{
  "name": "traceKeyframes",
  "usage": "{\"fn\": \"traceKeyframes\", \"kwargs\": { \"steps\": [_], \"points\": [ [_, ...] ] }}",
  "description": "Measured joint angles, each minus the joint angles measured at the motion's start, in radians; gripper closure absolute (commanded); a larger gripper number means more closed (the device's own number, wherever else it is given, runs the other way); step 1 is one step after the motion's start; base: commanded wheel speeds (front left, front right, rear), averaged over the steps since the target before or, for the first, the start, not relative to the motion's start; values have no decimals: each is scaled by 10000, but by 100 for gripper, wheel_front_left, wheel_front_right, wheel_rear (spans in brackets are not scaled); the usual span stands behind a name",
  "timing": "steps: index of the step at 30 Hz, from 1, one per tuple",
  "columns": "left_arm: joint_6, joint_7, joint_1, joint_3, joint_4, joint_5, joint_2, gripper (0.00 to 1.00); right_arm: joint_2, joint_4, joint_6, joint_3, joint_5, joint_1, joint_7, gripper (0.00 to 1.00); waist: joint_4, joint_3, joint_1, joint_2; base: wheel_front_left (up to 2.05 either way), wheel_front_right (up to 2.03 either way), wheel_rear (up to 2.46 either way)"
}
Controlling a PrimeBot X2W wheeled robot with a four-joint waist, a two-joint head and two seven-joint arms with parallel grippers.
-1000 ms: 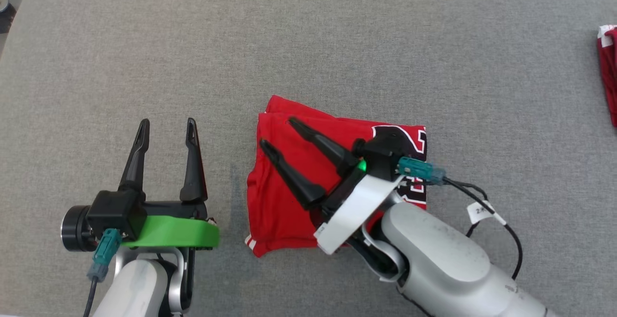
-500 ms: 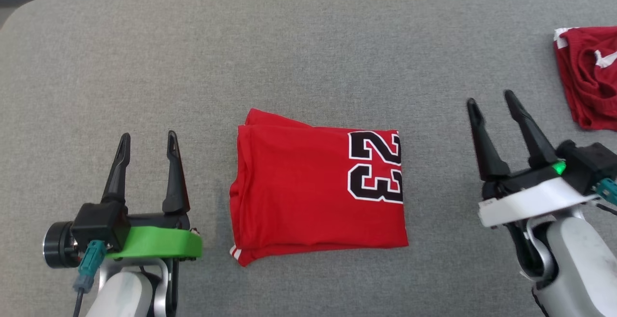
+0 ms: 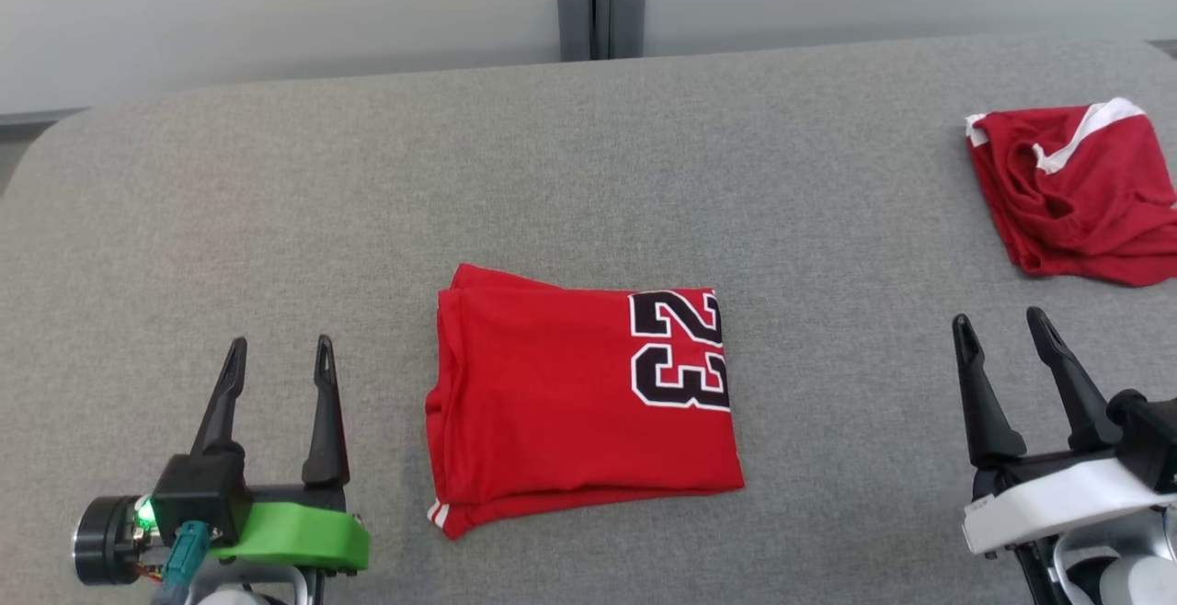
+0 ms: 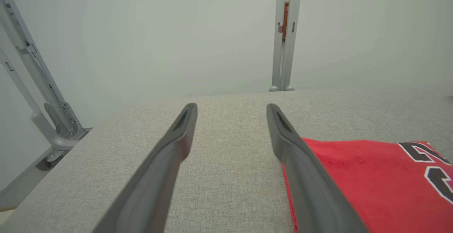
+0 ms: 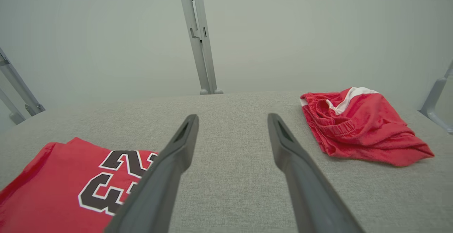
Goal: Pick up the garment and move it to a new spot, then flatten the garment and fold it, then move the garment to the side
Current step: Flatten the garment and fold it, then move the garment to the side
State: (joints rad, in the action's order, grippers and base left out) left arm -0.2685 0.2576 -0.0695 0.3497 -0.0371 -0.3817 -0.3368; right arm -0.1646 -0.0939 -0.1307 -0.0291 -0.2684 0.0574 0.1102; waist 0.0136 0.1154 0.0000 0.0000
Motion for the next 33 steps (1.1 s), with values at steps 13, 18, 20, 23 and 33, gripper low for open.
{"fn": "traceKeyframes", "kwargs": {
  "steps": [13, 18, 20, 23, 33],
  "points": [
    [46, -140, 780, 146, -309, -236, -155, 0, 284, -794, 2, -174, 272, 1056, -941, 0, -97, -1260, 0, 0, 0, 0, 0],
    [105, -144, 844, 196, -541, -382, -148, 0, 278, -874, 0, -176, 293, 1200, -1089, 0, -59, -1423, 0, 0, 0, 0, 0],
    [128, -146, 849, 240, -610, -387, -142, 0, 280, -905, 2, -178, 303, 1225, -1122, 0, -32, -1449, 0, 0, 0, 0, 0],
    [127, -144, 852, 247, -650, -395, -138, 0, 284, -932, 0, -196, 307, 1244, -1150, 0, -23, -1460, 0, 0, 0, 0, 0],
    [102, -104, 818, 184, -606, -403, -132, 0, 299, -999, 2, -288, 332, 1244, -1191, 0, -7, -1293, 0, 0, 0, 0, 0]
  ]
}}
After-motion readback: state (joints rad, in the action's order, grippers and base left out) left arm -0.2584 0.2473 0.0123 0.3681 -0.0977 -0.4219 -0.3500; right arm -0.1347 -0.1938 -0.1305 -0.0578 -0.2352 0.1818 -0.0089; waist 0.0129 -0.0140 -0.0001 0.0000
